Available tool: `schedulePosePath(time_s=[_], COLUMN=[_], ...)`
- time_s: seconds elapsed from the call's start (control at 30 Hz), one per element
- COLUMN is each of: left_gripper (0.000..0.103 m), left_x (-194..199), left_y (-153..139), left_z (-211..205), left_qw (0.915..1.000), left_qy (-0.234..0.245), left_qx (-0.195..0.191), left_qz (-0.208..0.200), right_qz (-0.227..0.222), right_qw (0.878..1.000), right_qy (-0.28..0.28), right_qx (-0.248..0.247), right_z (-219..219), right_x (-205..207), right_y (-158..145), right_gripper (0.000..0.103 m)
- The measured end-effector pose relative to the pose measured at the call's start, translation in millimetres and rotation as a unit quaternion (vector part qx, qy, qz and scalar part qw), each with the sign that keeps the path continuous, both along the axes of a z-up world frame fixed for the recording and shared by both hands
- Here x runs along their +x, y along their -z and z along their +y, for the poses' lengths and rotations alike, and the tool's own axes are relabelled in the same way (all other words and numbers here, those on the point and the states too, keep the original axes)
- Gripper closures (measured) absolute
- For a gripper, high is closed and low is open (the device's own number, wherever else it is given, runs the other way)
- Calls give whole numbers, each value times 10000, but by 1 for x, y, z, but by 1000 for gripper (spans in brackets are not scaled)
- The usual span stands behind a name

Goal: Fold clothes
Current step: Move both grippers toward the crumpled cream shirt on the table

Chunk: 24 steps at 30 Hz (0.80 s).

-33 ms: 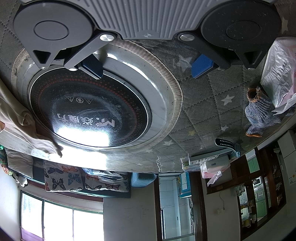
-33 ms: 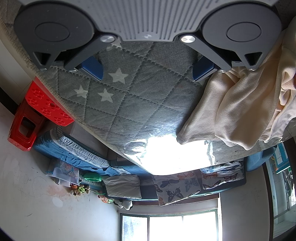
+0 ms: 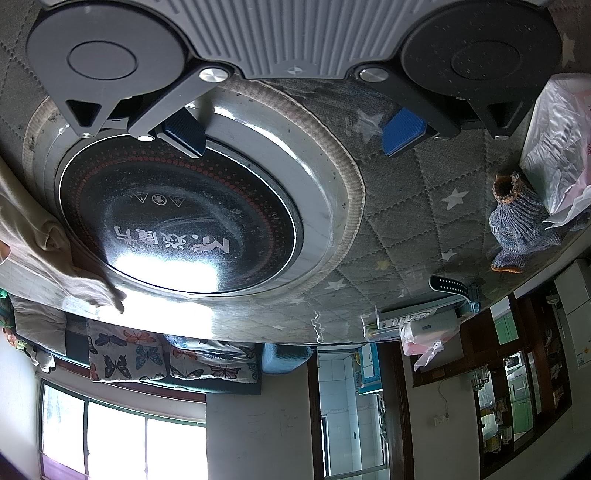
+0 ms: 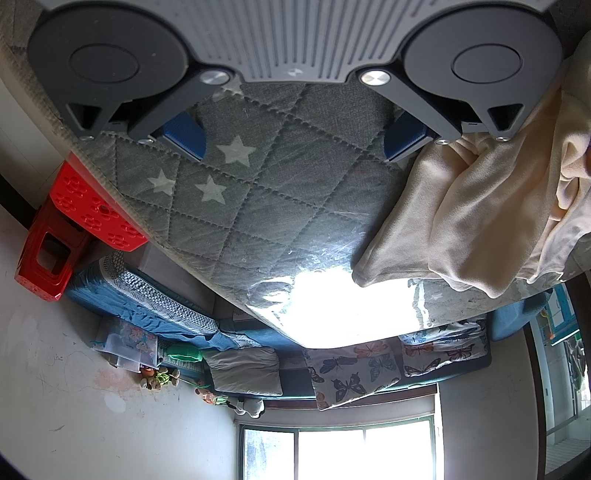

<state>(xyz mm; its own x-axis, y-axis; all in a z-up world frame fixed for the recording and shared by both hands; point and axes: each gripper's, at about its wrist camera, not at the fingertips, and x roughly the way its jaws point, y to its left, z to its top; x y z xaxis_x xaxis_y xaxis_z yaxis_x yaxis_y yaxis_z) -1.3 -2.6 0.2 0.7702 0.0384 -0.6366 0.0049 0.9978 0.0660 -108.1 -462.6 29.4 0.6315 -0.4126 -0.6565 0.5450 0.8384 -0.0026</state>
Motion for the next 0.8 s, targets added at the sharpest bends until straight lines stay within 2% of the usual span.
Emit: schedulePosePath(time_s=[0.13,0.57,0.8], left_gripper=[0,0,0], left_x=[-3,-48,-69], left_y=[0,-17,-24], left_z=[-7,-70,-102], left_qw=[9999,9960,9928], left_qy=[23,819,1124], left_qx=[61,-247,-287], left_qz=[87,271,309], right_qz=[-7,26,121], right_qw=[9999,9974,9953], right_qy=[-161,-690,-955], right_qx=[-62,-212,-94], right_z=[8,38,56], right_x=[-7,-35,-51], right_y=[-5,-21,-24], right_gripper=[0,0,0])
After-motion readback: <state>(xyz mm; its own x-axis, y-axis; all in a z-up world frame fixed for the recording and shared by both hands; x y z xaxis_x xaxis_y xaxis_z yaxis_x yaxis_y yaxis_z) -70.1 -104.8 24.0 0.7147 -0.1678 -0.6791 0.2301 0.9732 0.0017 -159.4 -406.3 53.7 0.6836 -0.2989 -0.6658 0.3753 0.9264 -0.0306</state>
